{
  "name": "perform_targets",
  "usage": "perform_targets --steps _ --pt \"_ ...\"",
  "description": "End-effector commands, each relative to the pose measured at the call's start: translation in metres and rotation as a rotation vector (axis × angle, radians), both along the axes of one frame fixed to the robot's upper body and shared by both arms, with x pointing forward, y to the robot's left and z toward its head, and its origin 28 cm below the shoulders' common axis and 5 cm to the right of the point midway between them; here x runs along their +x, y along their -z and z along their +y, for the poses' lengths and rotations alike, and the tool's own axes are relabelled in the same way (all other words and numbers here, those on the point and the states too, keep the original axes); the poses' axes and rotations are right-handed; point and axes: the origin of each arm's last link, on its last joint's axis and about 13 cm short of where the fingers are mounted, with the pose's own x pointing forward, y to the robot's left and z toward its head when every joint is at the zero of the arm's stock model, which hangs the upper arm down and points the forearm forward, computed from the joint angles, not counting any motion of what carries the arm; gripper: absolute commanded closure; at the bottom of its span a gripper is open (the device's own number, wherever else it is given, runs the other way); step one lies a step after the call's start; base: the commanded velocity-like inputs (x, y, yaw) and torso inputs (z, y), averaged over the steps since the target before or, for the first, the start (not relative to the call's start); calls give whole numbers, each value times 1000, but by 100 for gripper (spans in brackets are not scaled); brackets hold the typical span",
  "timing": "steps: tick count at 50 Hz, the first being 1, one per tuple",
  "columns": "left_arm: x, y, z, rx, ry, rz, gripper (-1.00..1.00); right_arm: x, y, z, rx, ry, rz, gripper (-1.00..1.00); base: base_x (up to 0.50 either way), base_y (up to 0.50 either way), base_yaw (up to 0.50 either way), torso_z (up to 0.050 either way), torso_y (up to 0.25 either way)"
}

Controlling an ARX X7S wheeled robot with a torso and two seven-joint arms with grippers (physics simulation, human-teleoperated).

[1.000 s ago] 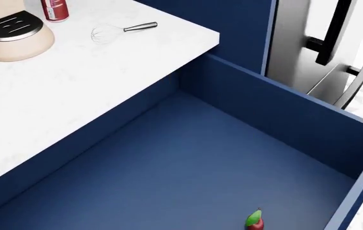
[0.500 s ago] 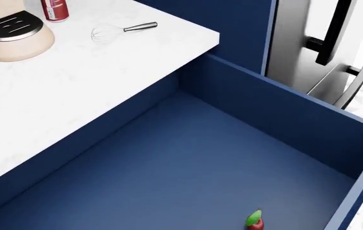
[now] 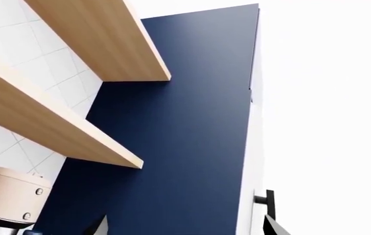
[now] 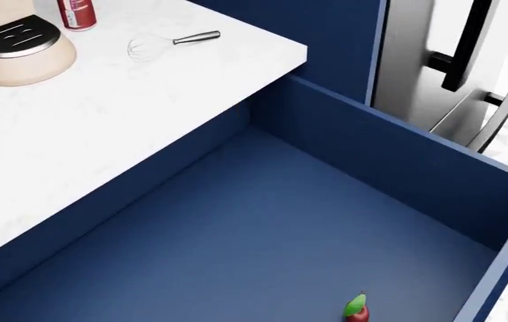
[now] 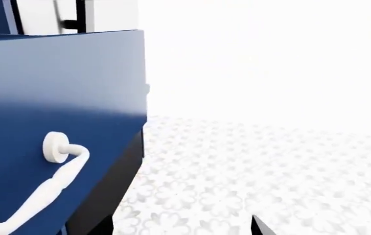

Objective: Close the right drawer.

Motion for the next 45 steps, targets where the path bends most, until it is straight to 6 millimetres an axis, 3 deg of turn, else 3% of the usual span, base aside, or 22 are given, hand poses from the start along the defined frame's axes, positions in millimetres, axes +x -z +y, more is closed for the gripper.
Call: perform_targets --steps 1,18,45 --pt "1 1 2 -3 -5 3 -100 26 8 2 48 -9 -12 -100 0 0 0 0 0" --pt "-2 1 11 3 -40 -2 -100 82 6 14 -2 -148 -4 -100 0 0 0 0 0" --pt "-5 2 11 -4 -33 -2 -100 109 -42 43 -116 -321 -80 -100 0 -1 0 0 1"
